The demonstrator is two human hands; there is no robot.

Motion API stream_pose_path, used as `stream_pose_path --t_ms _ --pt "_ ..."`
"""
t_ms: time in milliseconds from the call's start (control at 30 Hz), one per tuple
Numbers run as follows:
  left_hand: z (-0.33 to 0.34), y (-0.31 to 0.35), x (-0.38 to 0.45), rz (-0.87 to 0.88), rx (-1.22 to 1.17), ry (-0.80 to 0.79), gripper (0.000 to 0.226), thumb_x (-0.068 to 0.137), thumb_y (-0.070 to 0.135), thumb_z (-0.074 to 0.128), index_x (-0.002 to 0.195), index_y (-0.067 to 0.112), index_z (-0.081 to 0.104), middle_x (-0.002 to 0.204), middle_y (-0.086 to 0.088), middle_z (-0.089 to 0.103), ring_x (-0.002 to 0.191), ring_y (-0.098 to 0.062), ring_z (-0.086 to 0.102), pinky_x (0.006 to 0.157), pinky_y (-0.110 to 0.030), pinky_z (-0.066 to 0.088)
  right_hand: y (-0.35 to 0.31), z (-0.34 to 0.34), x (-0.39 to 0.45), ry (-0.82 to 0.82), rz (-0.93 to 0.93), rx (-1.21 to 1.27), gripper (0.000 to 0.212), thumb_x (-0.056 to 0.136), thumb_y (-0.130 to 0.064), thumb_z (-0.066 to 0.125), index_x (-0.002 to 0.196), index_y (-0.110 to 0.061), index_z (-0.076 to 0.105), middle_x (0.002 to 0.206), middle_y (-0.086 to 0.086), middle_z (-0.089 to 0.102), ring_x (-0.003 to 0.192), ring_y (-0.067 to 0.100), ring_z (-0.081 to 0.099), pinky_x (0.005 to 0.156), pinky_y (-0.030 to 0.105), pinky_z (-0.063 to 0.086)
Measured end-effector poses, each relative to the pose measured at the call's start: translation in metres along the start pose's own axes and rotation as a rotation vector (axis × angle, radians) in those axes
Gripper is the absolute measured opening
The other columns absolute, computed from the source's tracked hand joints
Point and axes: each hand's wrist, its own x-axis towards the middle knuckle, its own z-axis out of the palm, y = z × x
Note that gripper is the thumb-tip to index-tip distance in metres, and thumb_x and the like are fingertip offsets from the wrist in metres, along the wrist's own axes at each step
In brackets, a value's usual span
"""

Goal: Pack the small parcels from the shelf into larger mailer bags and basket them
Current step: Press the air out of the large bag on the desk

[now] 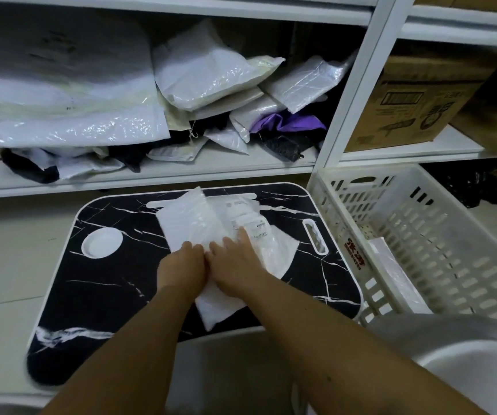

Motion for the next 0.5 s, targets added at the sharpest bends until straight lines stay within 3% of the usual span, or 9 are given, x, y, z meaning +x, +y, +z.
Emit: stream_pose_path --t_ms 67,167,233,300,367,433,500 --pt "-0.006 -0.002 0.000 0.036 0.068 -0.072 0.024 0.094 0.019 0.039 0.097 0.017 0.063 0.098 -0.001 0.065 0.087 -0.021 0.064 0.072 -0.031 0.048 0.001 -0.004 0.004 0.025 -0.001 0.006 0.033 0.098 -0.025 0.038 0.126 -0.023 0.055 0.122 0.002 0.055 0.120 0.030 0.046 0.112 0.053 0.020" --pt "-0.011 -0.001 -0.008 0.069 0.089 -0.185 0.026 0.093 0.026 0.039 0.080 0.019 0.060 0.089 0.001 0.066 0.074 -0.017 0.055 0.069 -0.027 0.043 -0.005 0.004 0.003 0.080 0.049 0.143 0.024 0.094 -0.012 0.043 0.101 -0.009 0.066 0.106 0.010 0.061 0.102 0.033 0.057 0.083 0.040 0.041" --pt "-0.010 -0.003 -0.011 0.073 0.085 -0.109 0.026 0.093 0.031 0.039 0.079 0.021 0.059 0.090 0.001 0.066 0.076 -0.017 0.056 0.067 -0.027 0.041 -0.007 0.011 0.000 0.273 0.138 0.192 0.012 0.083 -0.008 0.053 0.082 -0.008 0.065 0.085 0.010 0.064 0.078 0.029 0.063 0.060 0.033 0.043" --pt "-0.010 -0.008 -0.006 0.081 0.078 0.125 0.023 0.090 0.031 0.044 0.090 0.017 0.062 0.097 -0.002 0.064 0.090 -0.020 0.057 0.072 -0.030 0.041 -0.006 0.016 -0.004 0.505 0.244 0.189 0.014 0.074 -0.010 0.048 0.072 -0.013 0.061 0.068 0.004 0.058 0.058 0.023 0.058 0.049 0.028 0.041" --pt "-0.005 -0.016 0.008 0.097 0.075 0.282 0.029 0.088 0.032 0.048 0.109 0.016 0.059 0.120 -0.009 0.057 0.115 -0.026 0.050 0.093 -0.040 0.039 -0.003 0.023 -0.008 0.586 0.396 0.253 0.028 0.075 -0.015 0.036 0.084 -0.014 0.063 0.082 0.005 0.062 0.074 0.025 0.060 0.063 0.035 0.049" --pt "0.000 -0.022 0.019 0.130 0.094 0.144 0.050 0.096 0.041 0.037 0.143 0.023 0.035 0.155 -0.009 0.026 0.144 -0.027 0.021 0.110 -0.053 0.023 -0.001 0.032 -0.010 0.476 0.521 0.293 0.047 0.084 -0.031 0.032 0.113 -0.009 0.063 0.118 0.012 0.062 0.114 0.029 0.058 0.093 0.047 0.048" --pt "0.008 -0.021 0.021 0.130 0.100 -0.045 0.059 0.099 0.052 0.016 0.153 0.032 0.001 0.162 -0.003 -0.003 0.148 -0.026 0.002 0.112 -0.054 0.021 -0.001 0.043 -0.015 0.291 0.538 0.303 0.073 0.092 -0.051 0.017 0.144 -0.006 0.040 0.153 0.014 0.035 0.144 0.029 0.029 0.112 0.055 0.025"
